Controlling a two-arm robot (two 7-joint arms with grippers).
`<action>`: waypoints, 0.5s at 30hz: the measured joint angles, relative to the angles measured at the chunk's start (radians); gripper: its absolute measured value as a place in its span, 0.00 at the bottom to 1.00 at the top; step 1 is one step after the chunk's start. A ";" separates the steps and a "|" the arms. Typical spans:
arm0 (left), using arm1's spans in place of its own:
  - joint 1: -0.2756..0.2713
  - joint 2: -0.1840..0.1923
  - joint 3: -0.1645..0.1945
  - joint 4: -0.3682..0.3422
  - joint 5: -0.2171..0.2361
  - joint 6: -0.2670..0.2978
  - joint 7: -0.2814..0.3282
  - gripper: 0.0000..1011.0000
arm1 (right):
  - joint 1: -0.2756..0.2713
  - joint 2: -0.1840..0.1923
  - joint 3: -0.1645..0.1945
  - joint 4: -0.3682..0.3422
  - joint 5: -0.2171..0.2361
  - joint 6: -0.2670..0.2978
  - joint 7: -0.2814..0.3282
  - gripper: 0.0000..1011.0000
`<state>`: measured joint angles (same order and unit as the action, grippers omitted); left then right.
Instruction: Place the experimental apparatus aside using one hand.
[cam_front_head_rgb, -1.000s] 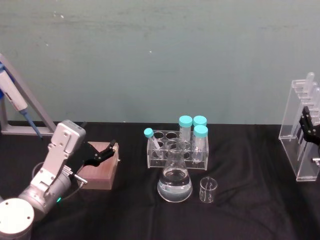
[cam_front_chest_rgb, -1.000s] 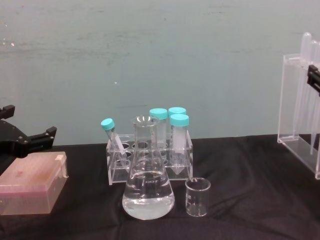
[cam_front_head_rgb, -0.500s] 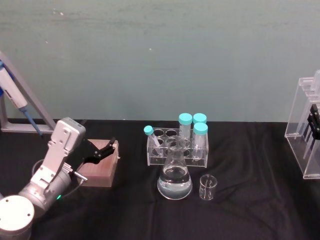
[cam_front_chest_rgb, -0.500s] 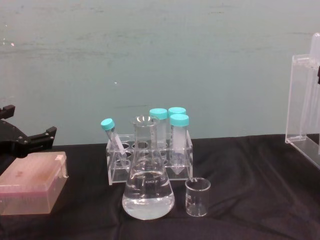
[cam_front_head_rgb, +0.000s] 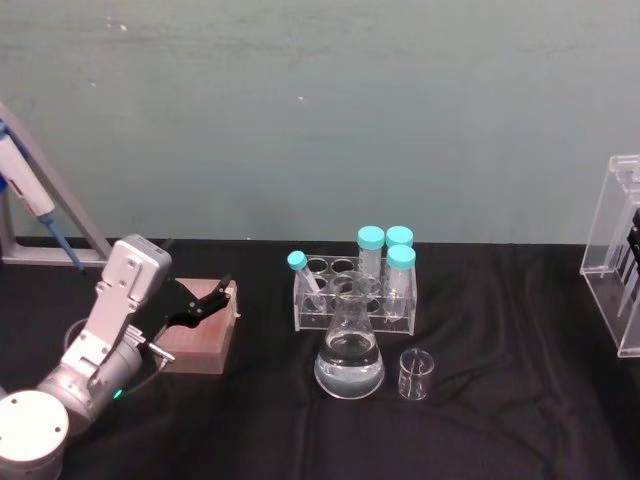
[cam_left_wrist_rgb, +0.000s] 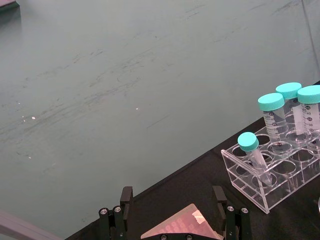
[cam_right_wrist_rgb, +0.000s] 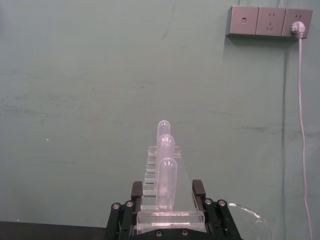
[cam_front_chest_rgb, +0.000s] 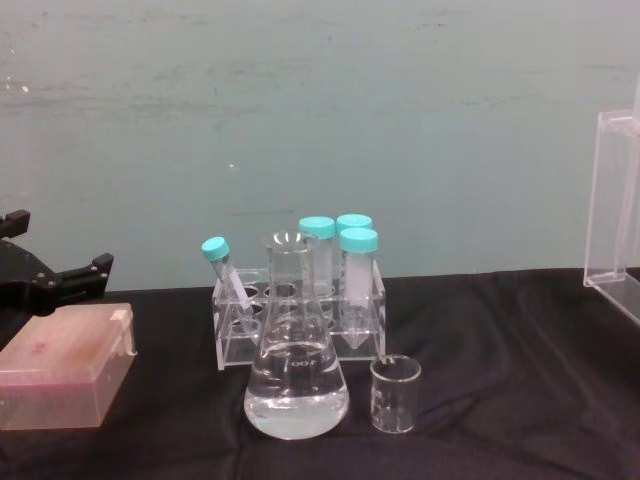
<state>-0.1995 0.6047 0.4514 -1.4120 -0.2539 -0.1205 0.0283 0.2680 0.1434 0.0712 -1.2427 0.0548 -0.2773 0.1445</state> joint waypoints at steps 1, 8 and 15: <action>0.000 0.000 0.000 0.000 0.000 0.000 0.000 0.99 | 0.001 0.001 0.000 0.001 0.000 -0.001 0.001 0.61; 0.000 0.000 0.000 0.000 0.000 0.000 0.000 0.99 | 0.004 0.006 0.004 0.010 0.003 -0.008 0.003 0.61; 0.000 0.000 0.000 0.000 0.000 0.000 0.000 0.99 | 0.008 0.008 0.006 0.020 0.004 -0.012 0.004 0.61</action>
<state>-0.1995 0.6047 0.4514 -1.4120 -0.2539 -0.1205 0.0283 0.2762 0.1519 0.0774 -1.2225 0.0586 -0.2888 0.1485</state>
